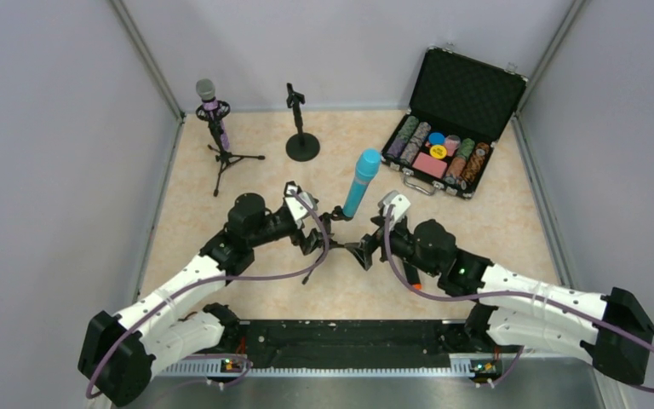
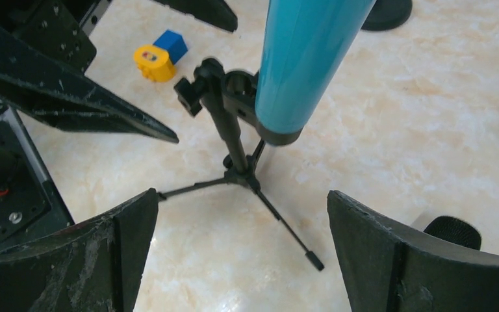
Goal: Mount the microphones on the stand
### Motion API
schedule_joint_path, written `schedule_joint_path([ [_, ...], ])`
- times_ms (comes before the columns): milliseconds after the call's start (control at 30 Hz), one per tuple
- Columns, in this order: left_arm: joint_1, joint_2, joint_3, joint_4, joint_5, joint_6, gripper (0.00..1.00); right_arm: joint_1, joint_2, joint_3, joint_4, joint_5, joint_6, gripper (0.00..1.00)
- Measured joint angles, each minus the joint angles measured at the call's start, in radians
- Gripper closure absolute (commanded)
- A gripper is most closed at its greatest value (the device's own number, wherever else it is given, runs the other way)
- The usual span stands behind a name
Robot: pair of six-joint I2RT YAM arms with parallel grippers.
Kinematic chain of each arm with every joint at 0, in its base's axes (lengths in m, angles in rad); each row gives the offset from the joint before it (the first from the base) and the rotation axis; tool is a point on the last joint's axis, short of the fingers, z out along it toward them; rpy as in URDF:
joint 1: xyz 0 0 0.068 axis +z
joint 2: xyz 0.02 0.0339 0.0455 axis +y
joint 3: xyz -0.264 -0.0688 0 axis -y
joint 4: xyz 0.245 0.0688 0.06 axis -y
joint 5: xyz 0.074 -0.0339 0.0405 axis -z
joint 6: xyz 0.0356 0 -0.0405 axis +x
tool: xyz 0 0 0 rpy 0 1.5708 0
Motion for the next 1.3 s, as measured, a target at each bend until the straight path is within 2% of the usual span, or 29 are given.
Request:
schedule_joint_path([
  [233, 0.002, 0.013, -0.009, 0.01, 0.016, 0.048, 0.04, -0.016, 0.014, -0.075, 0.006, -0.129, 0.049, 0.01],
  [467, 0.016, 0.102, 0.036, 0.006, 0.055, 0.073, 0.05, -0.08, 0.066, -0.132, 0.065, -0.28, 0.13, 0.04],
  [900, 0.024, 0.211, 0.117, -0.023, 0.087, 0.117, 0.13, -0.119, 0.105, -0.132, 0.107, -0.365, 0.165, 0.05],
  [1000, 0.024, 0.214, 0.12, -0.045, 0.088, 0.129, 0.26, -0.121, 0.114, -0.132, 0.117, -0.368, 0.164, 0.05],
  [1067, 0.025, 0.214, 0.12, -0.056, 0.098, 0.133, 0.41, -0.122, 0.134, -0.132, 0.122, -0.374, 0.164, 0.06],
  [1233, 0.024, 0.214, 0.12, -0.062, 0.121, 0.133, 0.56, -0.124, 0.187, -0.13, 0.122, -0.385, 0.161, 0.06],
  [1267, 0.024, 0.214, 0.12, -0.062, 0.124, 0.132, 0.61, -0.124, 0.19, -0.13, 0.122, -0.386, 0.16, 0.06],
  [1300, 0.024, 0.214, 0.12, -0.062, 0.124, 0.13, 0.69, -0.124, 0.192, -0.13, 0.122, -0.386, 0.157, 0.06],
])
